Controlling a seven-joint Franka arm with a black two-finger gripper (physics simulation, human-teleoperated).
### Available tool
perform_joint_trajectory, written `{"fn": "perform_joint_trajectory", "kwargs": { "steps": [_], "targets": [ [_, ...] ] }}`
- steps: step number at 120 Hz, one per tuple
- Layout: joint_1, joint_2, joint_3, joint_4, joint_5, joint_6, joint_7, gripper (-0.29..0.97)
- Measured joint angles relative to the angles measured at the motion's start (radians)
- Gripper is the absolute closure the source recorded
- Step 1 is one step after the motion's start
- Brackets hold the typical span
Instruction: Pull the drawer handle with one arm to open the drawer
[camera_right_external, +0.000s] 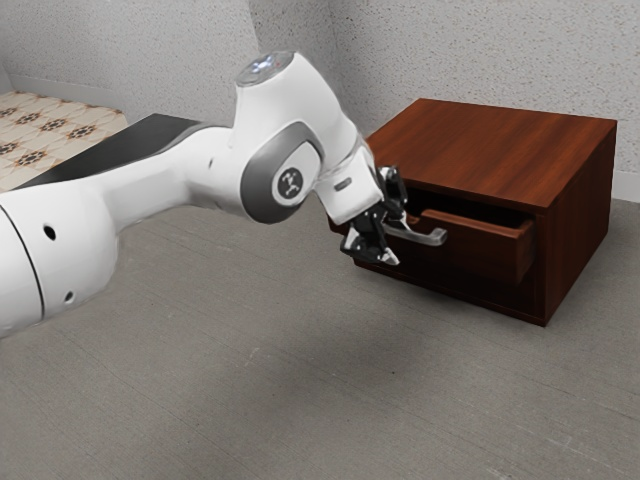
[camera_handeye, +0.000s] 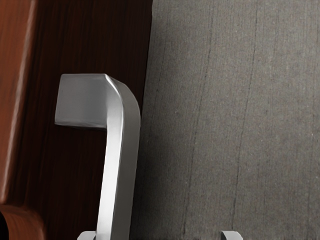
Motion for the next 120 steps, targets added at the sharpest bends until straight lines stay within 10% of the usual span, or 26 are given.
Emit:
{"fn": "perform_joint_trajectory", "kwargs": {
  "steps": [120],
  "targets": [
    [-0.001,-0.317,-0.001,-0.385,0.004,0.060,-0.054,0.46]
  ]
}}
